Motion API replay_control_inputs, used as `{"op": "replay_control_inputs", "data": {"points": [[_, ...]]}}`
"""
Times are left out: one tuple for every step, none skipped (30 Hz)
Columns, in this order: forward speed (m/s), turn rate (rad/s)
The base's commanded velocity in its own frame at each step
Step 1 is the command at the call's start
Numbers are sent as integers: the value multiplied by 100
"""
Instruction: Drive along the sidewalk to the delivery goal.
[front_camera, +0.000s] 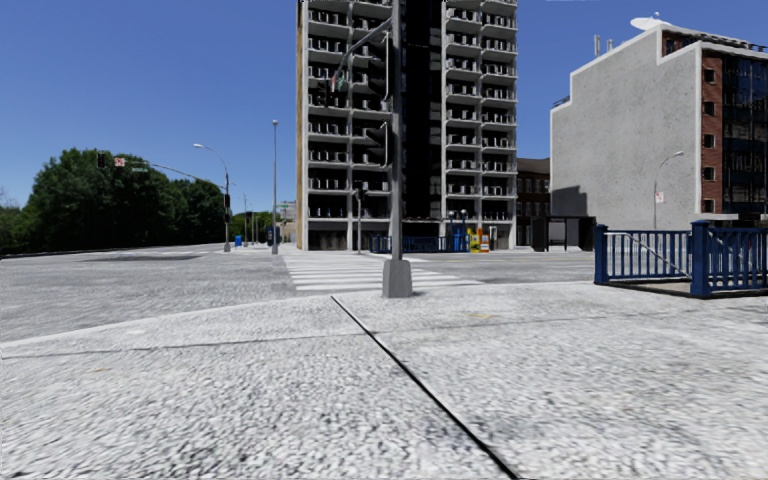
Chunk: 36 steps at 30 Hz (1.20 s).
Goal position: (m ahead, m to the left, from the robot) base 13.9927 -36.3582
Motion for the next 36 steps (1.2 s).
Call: {"op": "replay_control_inputs", "data": {"points": [[200,-40],[200,-40],[200,-40],[200,-40],[188,-40],[174,-40],[165,-43],[165,-43],[162,-46],[161,-47],[161,-48],[161,-48],[163,-48],[165,-48],[166,-48],[166,-48],[166,-48],[166,-48],[169,-48],[169,-48],[171,-48],[173,-48],[173,-48],[174,-48],[174,-48],[174,-48],[174,-48],[174,-48],[174,-48],[174,-48],[174,-48],[174,-48],[176,-48],[177,-48],[177,-48],[177,-48]]}}
